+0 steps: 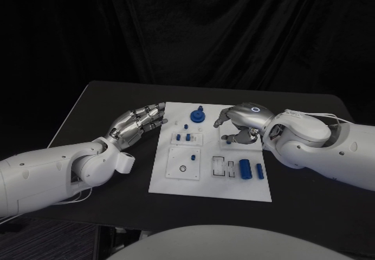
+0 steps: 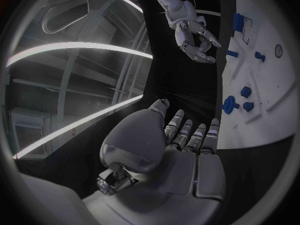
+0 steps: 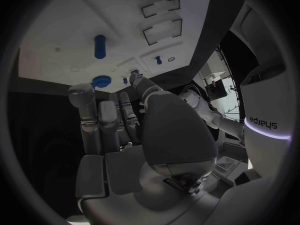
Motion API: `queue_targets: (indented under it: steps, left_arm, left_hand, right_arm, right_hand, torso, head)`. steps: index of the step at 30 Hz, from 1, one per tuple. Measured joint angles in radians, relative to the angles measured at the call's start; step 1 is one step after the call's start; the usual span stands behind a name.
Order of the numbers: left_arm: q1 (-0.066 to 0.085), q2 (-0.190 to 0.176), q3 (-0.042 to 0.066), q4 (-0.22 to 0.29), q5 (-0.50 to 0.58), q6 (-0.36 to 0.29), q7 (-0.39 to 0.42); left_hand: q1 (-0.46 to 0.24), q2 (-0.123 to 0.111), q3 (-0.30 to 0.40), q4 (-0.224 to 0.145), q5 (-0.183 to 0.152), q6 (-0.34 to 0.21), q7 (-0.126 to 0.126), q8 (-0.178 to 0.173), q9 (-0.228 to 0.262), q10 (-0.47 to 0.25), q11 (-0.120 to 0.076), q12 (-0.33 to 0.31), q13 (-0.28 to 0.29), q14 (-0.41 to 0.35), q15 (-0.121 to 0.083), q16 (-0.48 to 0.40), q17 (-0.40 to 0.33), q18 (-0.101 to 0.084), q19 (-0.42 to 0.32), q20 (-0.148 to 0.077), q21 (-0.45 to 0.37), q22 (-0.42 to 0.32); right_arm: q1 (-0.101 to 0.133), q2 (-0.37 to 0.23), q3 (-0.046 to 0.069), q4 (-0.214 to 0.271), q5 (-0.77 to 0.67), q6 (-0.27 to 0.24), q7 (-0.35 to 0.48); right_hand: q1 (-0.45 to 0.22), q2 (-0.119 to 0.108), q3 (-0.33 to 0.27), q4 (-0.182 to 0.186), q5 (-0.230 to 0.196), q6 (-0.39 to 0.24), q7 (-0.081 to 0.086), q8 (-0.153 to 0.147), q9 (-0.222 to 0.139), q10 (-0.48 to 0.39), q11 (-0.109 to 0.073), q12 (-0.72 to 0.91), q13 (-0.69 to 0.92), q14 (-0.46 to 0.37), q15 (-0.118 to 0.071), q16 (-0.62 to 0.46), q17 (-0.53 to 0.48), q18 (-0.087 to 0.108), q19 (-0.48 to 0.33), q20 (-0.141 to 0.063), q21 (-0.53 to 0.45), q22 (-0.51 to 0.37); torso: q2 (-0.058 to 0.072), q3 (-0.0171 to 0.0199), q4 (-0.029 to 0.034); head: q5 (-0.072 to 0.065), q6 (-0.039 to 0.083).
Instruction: Assemble the parts on the task board
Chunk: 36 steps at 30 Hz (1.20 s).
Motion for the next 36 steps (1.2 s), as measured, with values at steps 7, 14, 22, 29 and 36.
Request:
queue_targets:
  steps: [7, 14, 22, 29, 36]
  left_arm:
    - [0.0, 0.005, 0.0, -0.002, 0.0, 0.0, 0.0]
    - [-0.001, 0.007, 0.0, -0.003, 0.0, 0.0, 0.0]
    - [-0.001, 0.006, 0.0, -0.003, 0.0, 0.0, 0.0]
    - [-0.002, 0.008, 0.0, -0.004, 0.0, 0.001, 0.0]
    - [-0.002, 0.009, 0.0, -0.005, 0.0, 0.001, 0.0]
  left_hand:
    - [0.0, 0.0, 0.0, 0.0, 0.0, 0.0, 0.0, 0.0, 0.0, 0.0, 0.0, 0.0, 0.0, 0.0, 0.0, 0.0, 0.0, 0.0, 0.0, 0.0, 0.0, -0.001]
    - [0.0, 0.0, 0.0, 0.0, 0.0, 0.0, 0.0, 0.0, 0.0, 0.0, 0.0, 0.0, 0.0, 0.0, 0.0, 0.0, 0.0, 0.0, 0.0, 0.0, 0.0, -0.001]
    - [0.0, 0.0, 0.0, 0.0, 0.0, 0.0, 0.0, 0.0, 0.0, 0.0, 0.0, 0.0, 0.0, 0.0, 0.0, 0.0, 0.0, 0.0, 0.0, 0.0, 0.0, -0.001]
    - [0.0, 0.0, 0.0, 0.0, 0.0, 0.0, 0.0, 0.0, 0.0, 0.0, 0.0, 0.0, 0.0, 0.0, 0.0, 0.0, 0.0, 0.0, 0.0, 0.0, 0.0, -0.001]
    - [0.0, 0.0, 0.0, 0.0, 0.0, 0.0, 0.0, 0.0, 0.0, 0.0, 0.0, 0.0, 0.0, 0.0, 0.0, 0.0, 0.0, 0.0, 0.0, 0.0, 0.0, -0.001]
  right_arm:
    - [0.003, -0.018, -0.006, -0.021, 0.011, 0.022, -0.023]
    - [-0.007, -0.013, -0.007, -0.043, 0.022, 0.037, -0.034]
    - [-0.021, -0.004, -0.007, -0.066, 0.028, 0.057, -0.039]
    - [-0.033, 0.009, -0.007, -0.083, 0.034, 0.066, -0.039]
    - [-0.047, 0.031, -0.007, -0.112, 0.037, 0.07, -0.035]
  right_hand:
    - [-0.014, 0.007, -0.024, 0.024, -0.049, -0.005, -0.005, 0.0, -0.012, -0.011, 0.004, -0.014, -0.025, 0.013, 0.006, 0.0, 0.009, 0.0, 0.01, 0.003, 0.011, 0.0]
    - [-0.021, 0.0, -0.059, 0.065, -0.09, -0.029, -0.013, -0.005, -0.035, -0.019, 0.011, -0.039, -0.063, 0.033, 0.008, 0.01, 0.026, 0.0, 0.031, 0.006, 0.036, 0.0]
    - [-0.012, -0.017, -0.09, 0.115, -0.11, -0.025, -0.009, -0.005, -0.054, -0.019, 0.011, -0.061, -0.101, 0.054, 0.007, 0.02, 0.044, 0.0, 0.051, 0.008, 0.062, 0.0]
    - [0.014, -0.008, -0.089, 0.128, -0.081, -0.027, -0.001, -0.005, -0.071, 0.04, 0.001, -0.063, -0.123, 0.068, -0.001, 0.024, 0.057, 0.0, 0.067, -0.001, 0.083, 0.0]
    - [0.064, 0.009, -0.045, 0.084, 0.118, 0.036, -0.002, 0.023, -0.071, 0.113, -0.013, -0.081, -0.134, 0.076, -0.01, 0.024, 0.058, 0.0, 0.074, -0.008, 0.089, 0.001]
  torso:
    - [0.001, -0.0002, 0.0001]
    - [0.002, -0.0008, 0.0]
    - [0.002, 0.0011, 0.0008]
    - [0.002, 0.0017, 0.0011]
    - [0.001, 0.0012, -0.0006]
  head:
    - [-0.002, 0.0]
    - [-0.001, 0.0]
    - [-0.006, 0.0]
    - [-0.005, 0.0]
    - [-0.003, 0.0]
